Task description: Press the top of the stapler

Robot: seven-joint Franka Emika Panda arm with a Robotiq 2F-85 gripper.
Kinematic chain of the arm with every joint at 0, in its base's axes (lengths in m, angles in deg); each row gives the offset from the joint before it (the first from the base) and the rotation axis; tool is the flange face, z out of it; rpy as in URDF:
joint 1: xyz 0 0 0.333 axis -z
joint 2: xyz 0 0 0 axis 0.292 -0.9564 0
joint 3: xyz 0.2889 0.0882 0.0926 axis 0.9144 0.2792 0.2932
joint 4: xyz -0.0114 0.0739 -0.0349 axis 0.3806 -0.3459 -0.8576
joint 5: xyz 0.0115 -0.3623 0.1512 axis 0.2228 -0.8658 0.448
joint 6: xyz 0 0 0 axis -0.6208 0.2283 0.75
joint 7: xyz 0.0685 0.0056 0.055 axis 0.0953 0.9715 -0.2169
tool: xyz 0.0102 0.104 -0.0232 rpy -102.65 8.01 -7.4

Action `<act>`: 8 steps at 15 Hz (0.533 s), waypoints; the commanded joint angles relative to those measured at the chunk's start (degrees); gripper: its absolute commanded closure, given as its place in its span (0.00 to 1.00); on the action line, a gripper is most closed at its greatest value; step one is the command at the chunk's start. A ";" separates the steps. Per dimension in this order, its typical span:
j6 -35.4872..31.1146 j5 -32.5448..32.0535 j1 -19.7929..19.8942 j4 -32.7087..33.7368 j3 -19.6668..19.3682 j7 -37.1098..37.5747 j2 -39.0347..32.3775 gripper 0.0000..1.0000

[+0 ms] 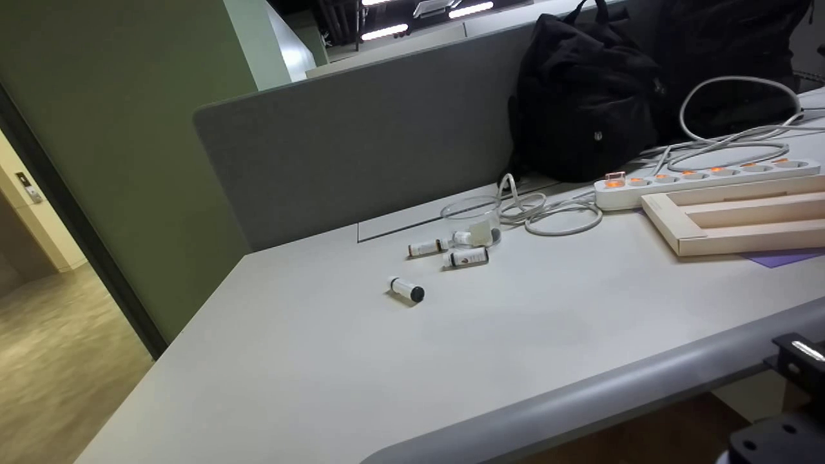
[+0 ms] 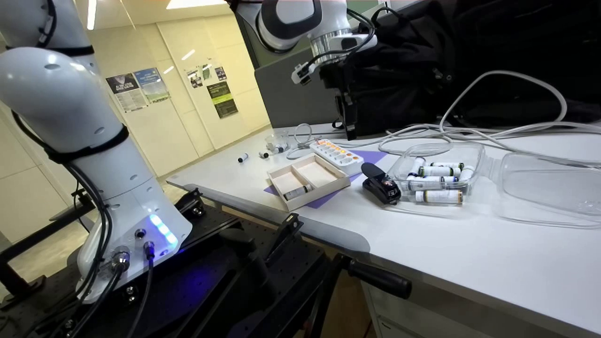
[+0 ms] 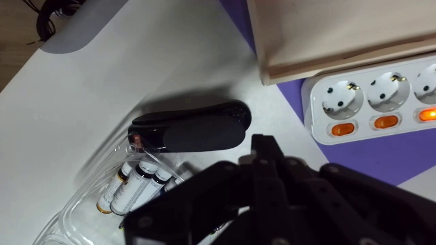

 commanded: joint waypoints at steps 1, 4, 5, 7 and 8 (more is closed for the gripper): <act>-3.22 0.71 0.27 0.76 -0.16 -0.47 -3.07 1.00; -4.70 0.97 0.23 1.19 -0.04 -0.66 -5.45 1.00; -4.86 1.19 0.31 1.38 0.04 -0.80 -6.17 1.00; -5.13 1.44 0.29 1.90 -0.03 -0.74 -7.54 1.00; -5.01 1.81 0.38 2.17 0.03 -0.89 -8.06 1.00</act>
